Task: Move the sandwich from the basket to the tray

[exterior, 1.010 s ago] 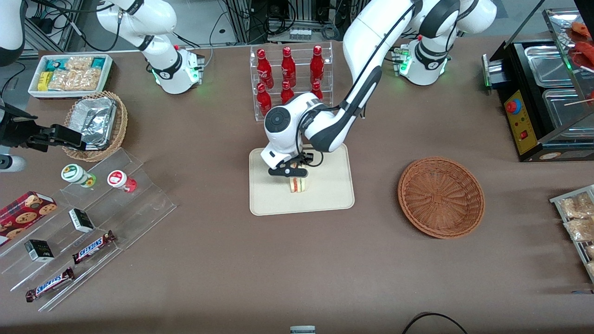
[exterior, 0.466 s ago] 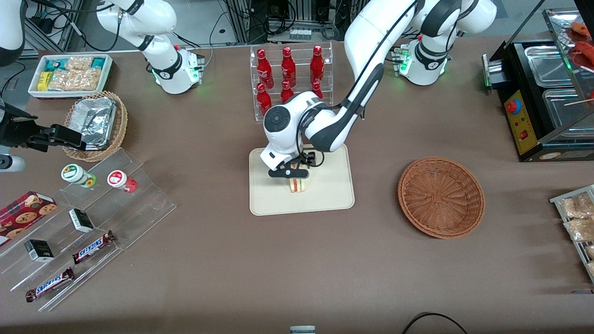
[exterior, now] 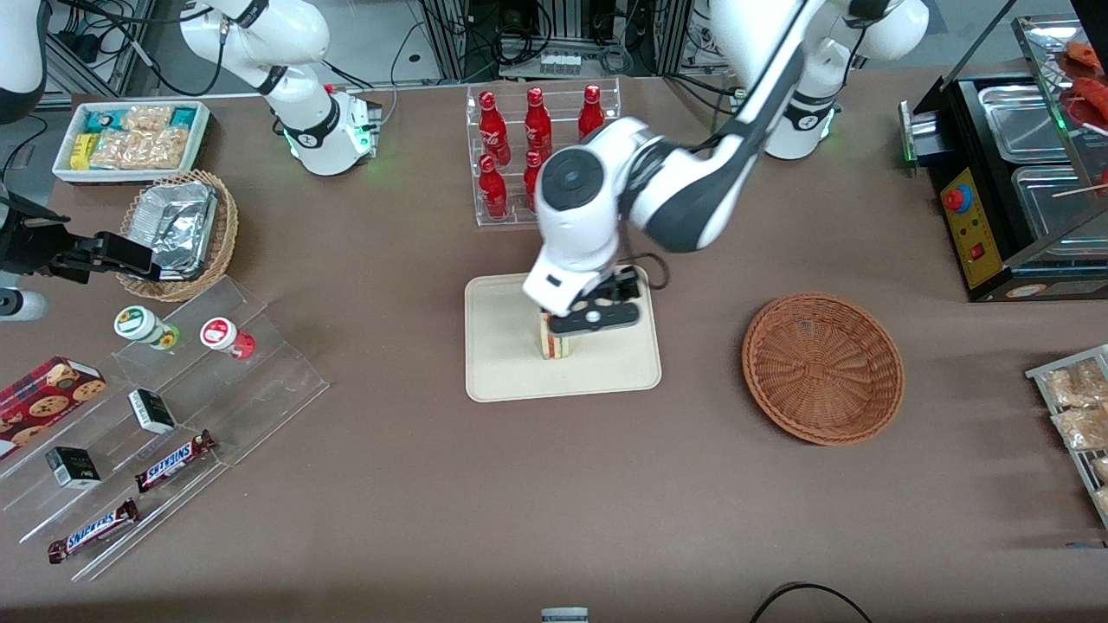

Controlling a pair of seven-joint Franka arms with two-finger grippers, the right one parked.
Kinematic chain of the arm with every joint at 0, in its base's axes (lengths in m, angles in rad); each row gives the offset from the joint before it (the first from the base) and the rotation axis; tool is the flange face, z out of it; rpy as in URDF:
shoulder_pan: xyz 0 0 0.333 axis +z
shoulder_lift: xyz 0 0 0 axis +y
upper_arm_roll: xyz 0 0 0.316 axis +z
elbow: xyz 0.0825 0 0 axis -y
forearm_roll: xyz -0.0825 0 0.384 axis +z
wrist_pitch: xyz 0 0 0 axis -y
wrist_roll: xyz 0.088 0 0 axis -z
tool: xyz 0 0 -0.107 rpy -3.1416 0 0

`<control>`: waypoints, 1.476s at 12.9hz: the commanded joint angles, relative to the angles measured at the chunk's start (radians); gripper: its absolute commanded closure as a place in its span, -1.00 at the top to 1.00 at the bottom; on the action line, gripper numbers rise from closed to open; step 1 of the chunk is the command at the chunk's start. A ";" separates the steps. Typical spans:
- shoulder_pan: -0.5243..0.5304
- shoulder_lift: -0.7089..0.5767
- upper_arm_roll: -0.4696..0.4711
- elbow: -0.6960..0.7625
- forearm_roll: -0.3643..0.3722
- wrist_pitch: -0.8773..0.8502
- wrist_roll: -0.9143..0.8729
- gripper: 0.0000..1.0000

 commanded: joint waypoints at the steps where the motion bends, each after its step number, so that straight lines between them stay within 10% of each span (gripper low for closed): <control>1: 0.071 -0.120 -0.005 -0.039 -0.005 -0.103 -0.004 1.00; 19: 0.657 -0.554 -0.010 -0.317 -0.077 -0.271 0.855 1.00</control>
